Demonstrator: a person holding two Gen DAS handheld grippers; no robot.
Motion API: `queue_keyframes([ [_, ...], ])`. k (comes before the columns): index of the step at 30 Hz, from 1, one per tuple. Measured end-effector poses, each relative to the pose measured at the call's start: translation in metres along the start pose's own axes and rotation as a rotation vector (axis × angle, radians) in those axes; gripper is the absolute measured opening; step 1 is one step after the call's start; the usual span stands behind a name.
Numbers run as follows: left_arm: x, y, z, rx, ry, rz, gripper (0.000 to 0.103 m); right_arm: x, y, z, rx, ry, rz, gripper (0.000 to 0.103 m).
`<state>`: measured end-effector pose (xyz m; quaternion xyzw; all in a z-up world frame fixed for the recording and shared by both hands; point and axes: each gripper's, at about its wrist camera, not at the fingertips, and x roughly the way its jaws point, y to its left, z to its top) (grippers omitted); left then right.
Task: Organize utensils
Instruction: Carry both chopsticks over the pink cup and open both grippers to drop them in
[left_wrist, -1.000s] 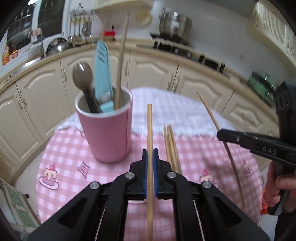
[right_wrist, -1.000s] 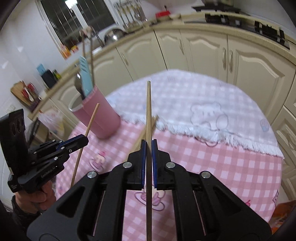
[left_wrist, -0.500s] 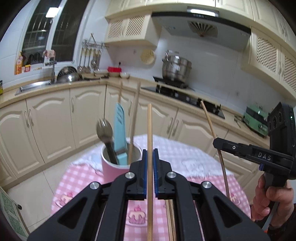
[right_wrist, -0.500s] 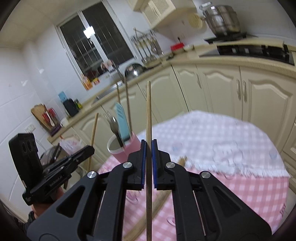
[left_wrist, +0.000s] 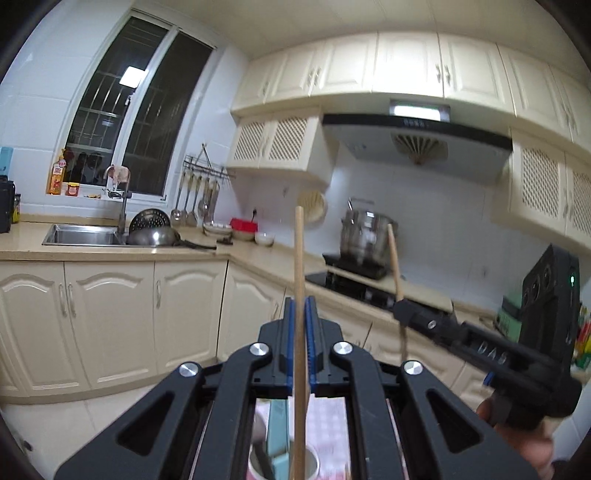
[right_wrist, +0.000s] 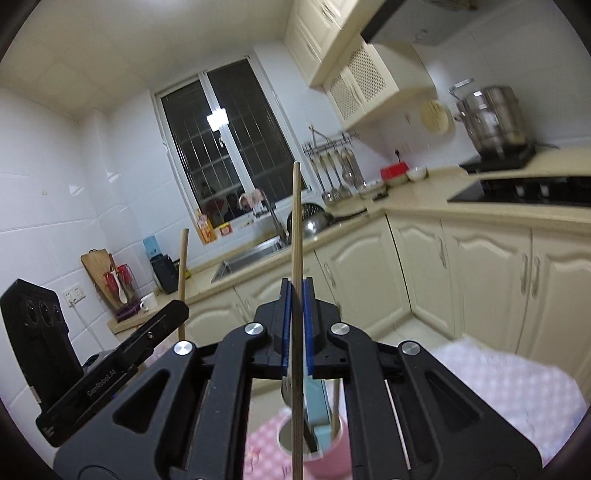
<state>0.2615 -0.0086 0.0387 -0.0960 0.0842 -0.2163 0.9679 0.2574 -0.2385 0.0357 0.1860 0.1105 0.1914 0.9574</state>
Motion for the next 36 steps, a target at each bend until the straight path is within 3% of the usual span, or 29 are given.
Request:
queue_keyframes([
  [6,0.037,0.002,0.006,-0.013,-0.043,-0.005,0.005,0.032,0.003,0.0,-0.015,-0.024,-0.009,0.007],
  [13,0.067,0.011,-0.022,-0.042,-0.02,0.014,0.005,0.053,-0.007,-0.015,-0.003,-0.015,-0.033,0.007],
  [28,0.074,0.023,-0.058,-0.046,0.036,0.039,0.005,0.064,-0.015,-0.045,-0.017,0.077,-0.055,0.007],
  [29,0.073,0.023,-0.06,-0.039,0.043,0.037,0.007,0.064,-0.016,-0.046,-0.017,0.087,-0.054,0.007],
  [31,0.069,0.023,-0.062,-0.028,0.055,0.037,0.028,0.061,-0.018,-0.048,-0.02,0.116,-0.066,0.008],
  [32,0.065,0.023,-0.062,-0.024,0.052,0.049,0.05,0.058,-0.019,-0.048,-0.017,0.119,-0.077,0.012],
  [33,0.058,0.024,-0.062,-0.025,0.035,0.067,0.06,0.052,-0.023,-0.047,-0.002,0.115,-0.087,0.026],
  [34,0.053,0.026,-0.061,-0.03,0.028,0.066,0.063,0.047,-0.027,-0.045,0.013,0.107,-0.099,0.039],
  [35,0.048,0.029,-0.06,-0.037,0.027,0.064,0.068,0.041,-0.031,-0.044,0.026,0.094,-0.106,0.067],
  [36,0.044,0.03,-0.058,-0.037,0.027,0.068,0.077,0.033,-0.034,-0.042,0.032,0.079,-0.111,0.077],
])
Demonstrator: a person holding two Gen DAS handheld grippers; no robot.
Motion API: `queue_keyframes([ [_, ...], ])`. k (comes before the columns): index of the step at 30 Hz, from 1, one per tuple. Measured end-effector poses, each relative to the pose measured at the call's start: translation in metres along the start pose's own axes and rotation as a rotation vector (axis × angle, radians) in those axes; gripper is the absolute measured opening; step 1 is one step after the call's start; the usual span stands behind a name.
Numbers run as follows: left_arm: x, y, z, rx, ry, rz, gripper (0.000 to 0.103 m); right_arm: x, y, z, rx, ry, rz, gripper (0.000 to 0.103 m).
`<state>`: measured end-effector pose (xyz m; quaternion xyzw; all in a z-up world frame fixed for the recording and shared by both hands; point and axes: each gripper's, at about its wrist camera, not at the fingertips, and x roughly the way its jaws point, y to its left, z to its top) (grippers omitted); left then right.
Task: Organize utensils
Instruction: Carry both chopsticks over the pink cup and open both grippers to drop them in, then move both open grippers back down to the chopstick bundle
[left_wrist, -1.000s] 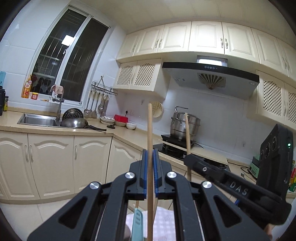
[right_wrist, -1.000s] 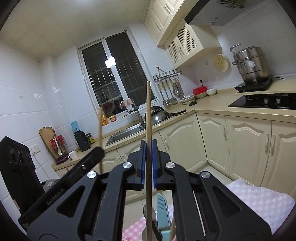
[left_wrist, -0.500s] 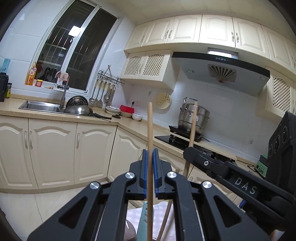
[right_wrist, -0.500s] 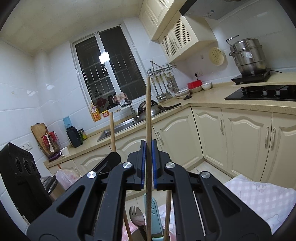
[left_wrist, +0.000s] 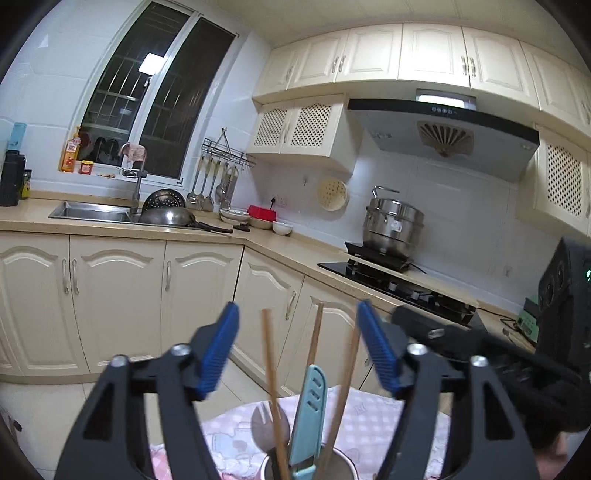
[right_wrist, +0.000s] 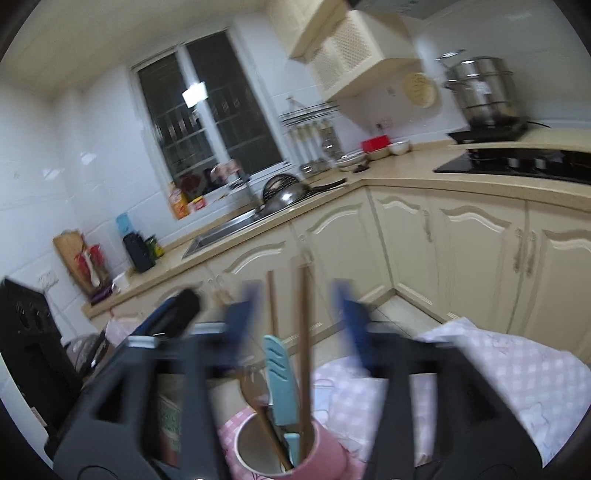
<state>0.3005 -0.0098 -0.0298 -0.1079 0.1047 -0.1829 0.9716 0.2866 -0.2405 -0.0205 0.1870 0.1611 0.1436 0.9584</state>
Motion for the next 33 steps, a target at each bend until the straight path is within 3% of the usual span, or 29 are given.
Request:
queue_keyframes([
  [2,-0.01,0.001,0.003,0.013,-0.012,0.015,0.082,-0.009,-0.004,0.002,0.001,0.001,-0.006,0.077],
  [6,-0.026,-0.005,0.008,0.057,0.006,0.039,0.091,-0.025,-0.01,0.004,0.011,-0.004,-0.027,0.096],
  [7,-0.029,-0.007,0.008,0.07,0.015,0.045,0.093,-0.03,-0.011,0.004,0.012,0.002,-0.034,0.097],
  [11,-0.041,-0.013,0.009,0.098,0.047,0.073,0.098,-0.041,-0.016,0.005,0.022,0.034,-0.061,0.097],
  [19,-0.06,-0.02,0.002,0.126,0.139,0.133,0.098,-0.065,-0.02,0.0,0.009,0.092,-0.105,0.097],
  [33,-0.084,-0.029,-0.01,0.135,0.229,0.143,0.098,-0.096,-0.034,-0.02,0.025,0.183,-0.172,0.097],
])
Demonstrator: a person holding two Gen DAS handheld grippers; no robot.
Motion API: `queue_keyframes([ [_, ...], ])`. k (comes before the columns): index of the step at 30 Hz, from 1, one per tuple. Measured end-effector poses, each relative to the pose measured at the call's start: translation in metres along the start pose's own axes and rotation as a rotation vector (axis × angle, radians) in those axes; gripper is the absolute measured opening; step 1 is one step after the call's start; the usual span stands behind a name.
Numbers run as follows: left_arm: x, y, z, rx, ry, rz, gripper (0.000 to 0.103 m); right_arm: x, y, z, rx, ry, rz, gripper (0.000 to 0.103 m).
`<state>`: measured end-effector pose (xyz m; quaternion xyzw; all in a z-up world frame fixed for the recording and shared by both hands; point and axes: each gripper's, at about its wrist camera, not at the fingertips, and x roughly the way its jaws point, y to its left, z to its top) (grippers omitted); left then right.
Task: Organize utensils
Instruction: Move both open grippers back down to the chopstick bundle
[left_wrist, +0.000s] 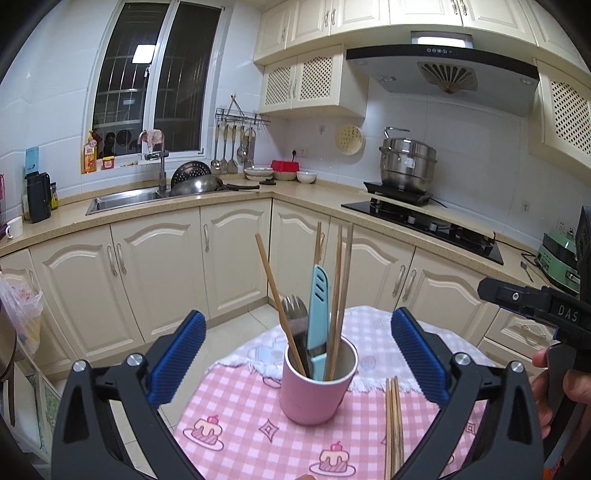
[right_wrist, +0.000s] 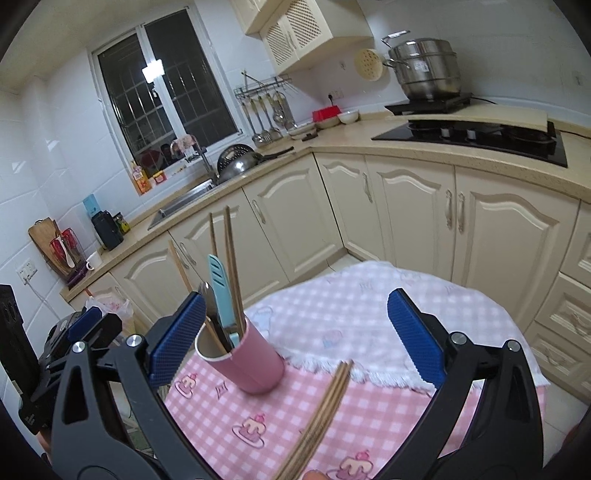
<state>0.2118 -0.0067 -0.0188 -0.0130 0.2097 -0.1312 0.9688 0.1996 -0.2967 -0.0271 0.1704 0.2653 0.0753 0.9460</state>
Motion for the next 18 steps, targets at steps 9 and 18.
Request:
queue_keyframes([
  [9,0.0,-0.013,-0.017,0.023,0.059,-0.021,0.098,-0.006,-0.018,-0.017,0.02,0.066,-0.038,0.097],
  [18,0.018,-0.023,-0.04,0.05,0.159,-0.047,0.098,0.001,-0.029,-0.036,0.014,0.161,-0.088,0.097],
])
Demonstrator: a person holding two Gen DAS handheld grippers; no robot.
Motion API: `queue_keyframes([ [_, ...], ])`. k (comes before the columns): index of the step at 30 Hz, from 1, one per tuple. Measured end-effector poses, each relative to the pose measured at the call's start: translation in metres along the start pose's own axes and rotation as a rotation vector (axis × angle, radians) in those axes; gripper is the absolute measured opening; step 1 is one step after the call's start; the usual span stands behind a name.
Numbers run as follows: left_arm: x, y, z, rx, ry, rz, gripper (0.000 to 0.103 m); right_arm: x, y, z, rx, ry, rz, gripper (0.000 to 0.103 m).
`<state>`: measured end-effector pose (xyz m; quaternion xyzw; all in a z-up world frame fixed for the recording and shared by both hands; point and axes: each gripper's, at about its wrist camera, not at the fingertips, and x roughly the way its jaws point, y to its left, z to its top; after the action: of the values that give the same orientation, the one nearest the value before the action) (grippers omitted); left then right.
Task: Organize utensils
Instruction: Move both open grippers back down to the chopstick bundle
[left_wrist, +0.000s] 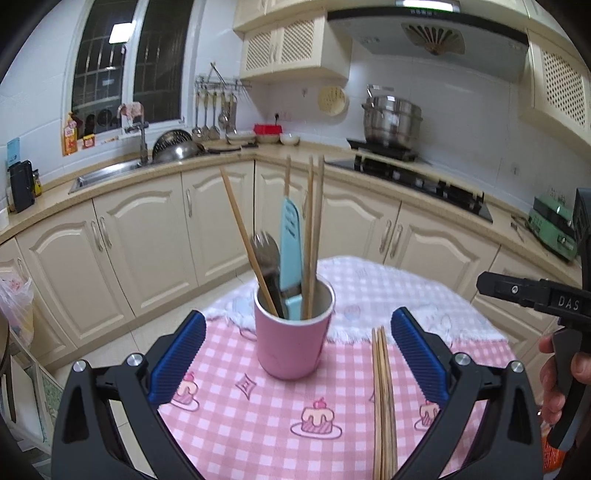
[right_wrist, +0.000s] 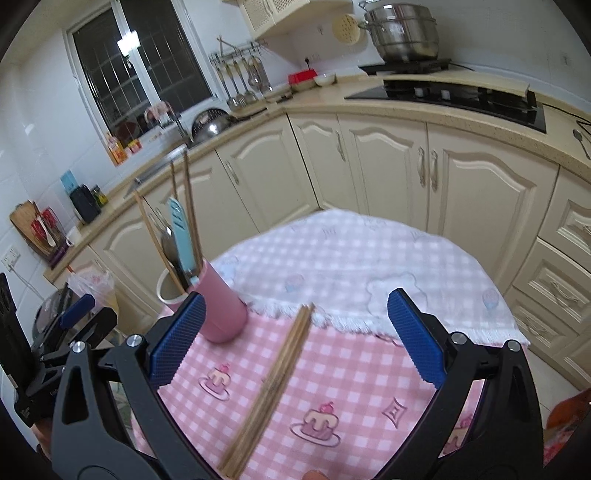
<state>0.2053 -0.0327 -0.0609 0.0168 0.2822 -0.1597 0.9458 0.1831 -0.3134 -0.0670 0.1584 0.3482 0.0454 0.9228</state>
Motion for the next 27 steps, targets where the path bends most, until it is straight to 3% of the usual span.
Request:
queue_keyframes([
  [15,0.062,-0.029,-0.051,0.111,0.227,-0.017,0.098,0.037,-0.029,-0.043,0.016,0.193,-0.061,0.097],
  [22,0.096,-0.046,-0.079,0.19,0.347,-0.028,0.098,0.047,-0.041,-0.059,0.03,0.25,-0.088,0.097],
  [27,0.112,-0.055,-0.09,0.227,0.39,-0.029,0.098,0.053,-0.046,-0.066,0.026,0.278,-0.108,0.097],
])
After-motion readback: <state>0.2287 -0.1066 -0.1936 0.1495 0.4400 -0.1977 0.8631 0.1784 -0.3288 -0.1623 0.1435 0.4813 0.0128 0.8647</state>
